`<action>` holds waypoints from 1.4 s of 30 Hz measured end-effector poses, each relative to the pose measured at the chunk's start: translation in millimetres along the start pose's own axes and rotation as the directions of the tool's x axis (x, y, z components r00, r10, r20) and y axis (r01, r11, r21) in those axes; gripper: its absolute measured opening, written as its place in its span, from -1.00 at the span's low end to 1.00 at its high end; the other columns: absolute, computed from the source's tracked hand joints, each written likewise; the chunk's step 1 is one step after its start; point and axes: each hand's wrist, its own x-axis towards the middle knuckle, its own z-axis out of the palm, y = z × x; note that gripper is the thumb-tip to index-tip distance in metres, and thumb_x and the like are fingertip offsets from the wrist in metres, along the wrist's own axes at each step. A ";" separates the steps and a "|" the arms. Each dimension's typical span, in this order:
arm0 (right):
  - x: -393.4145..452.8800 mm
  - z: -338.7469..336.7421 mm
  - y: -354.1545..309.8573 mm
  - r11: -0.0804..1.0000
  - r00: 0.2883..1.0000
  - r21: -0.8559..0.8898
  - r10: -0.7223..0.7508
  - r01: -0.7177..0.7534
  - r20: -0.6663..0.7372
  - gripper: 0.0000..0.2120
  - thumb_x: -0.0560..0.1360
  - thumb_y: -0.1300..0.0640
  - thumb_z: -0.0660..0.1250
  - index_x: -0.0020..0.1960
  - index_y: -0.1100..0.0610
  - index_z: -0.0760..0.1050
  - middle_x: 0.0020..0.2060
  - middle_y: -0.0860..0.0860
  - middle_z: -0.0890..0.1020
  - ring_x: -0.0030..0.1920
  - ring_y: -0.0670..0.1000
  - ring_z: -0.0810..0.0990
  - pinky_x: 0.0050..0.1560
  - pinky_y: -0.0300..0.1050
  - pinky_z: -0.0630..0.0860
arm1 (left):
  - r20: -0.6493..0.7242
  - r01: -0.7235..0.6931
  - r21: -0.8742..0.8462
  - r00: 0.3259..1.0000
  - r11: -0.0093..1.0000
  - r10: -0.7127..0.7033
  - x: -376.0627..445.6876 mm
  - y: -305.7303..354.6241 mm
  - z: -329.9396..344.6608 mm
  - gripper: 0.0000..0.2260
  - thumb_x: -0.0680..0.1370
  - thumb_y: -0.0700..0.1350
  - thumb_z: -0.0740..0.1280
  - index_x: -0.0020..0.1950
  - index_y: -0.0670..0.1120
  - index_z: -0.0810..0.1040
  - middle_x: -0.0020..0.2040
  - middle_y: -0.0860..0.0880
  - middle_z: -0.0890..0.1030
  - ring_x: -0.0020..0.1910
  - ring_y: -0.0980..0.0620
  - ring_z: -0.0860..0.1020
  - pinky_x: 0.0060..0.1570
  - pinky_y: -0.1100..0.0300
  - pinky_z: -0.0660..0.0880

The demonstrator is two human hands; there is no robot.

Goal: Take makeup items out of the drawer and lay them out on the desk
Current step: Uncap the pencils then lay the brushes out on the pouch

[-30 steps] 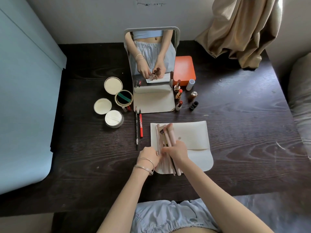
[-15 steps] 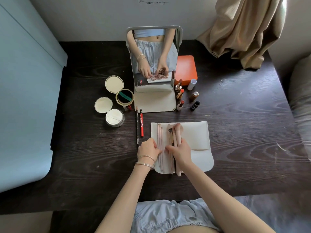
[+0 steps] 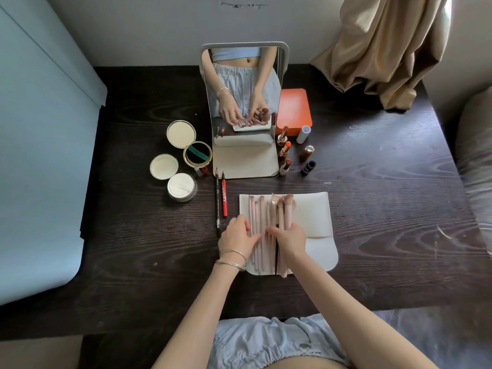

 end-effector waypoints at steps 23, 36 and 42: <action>-7.1 -16.0 2.0 0.975 0.990 0.221 -0.054 0.025 0.130 -0.94 0.43 0.18 0.44 -0.14 0.10 0.56 -0.19 0.06 0.67 -0.11 0.06 0.65 -0.09 -0.09 0.60 | -0.114 -0.214 -0.154 0.974 0.965 0.197 -4.8 10.9 6.5 -0.85 0.53 -0.02 0.32 0.05 -0.04 0.56 -0.07 0.04 0.43 -0.06 0.05 0.49 -0.07 0.19 0.50; -5.4 -29.4 -3.0 0.904 0.934 0.399 -0.001 -0.152 0.357 -0.80 0.46 0.28 0.37 0.09 0.24 0.57 -0.11 0.12 0.65 -0.10 0.07 0.64 -0.07 -0.04 0.60 | 0.025 0.024 -0.602 1.000 0.798 -0.011 7.0 20.3 -8.5 -0.84 0.61 -0.06 0.17 -0.09 -0.08 0.47 -0.19 -0.05 0.50 -0.22 0.05 0.49 -0.14 0.20 0.46; 3.1 -20.3 -0.2 0.989 0.983 0.135 0.038 -0.063 0.180 -0.85 0.43 0.24 0.41 -0.02 0.24 0.55 -0.15 0.15 0.65 -0.08 0.15 0.65 0.02 0.08 0.60 | 0.095 0.112 -0.595 0.993 0.796 -0.068 8.5 8.1 -10.8 -0.86 0.61 -0.08 0.17 -0.03 -0.11 0.46 -0.17 -0.02 0.55 -0.21 0.07 0.55 -0.11 0.21 0.55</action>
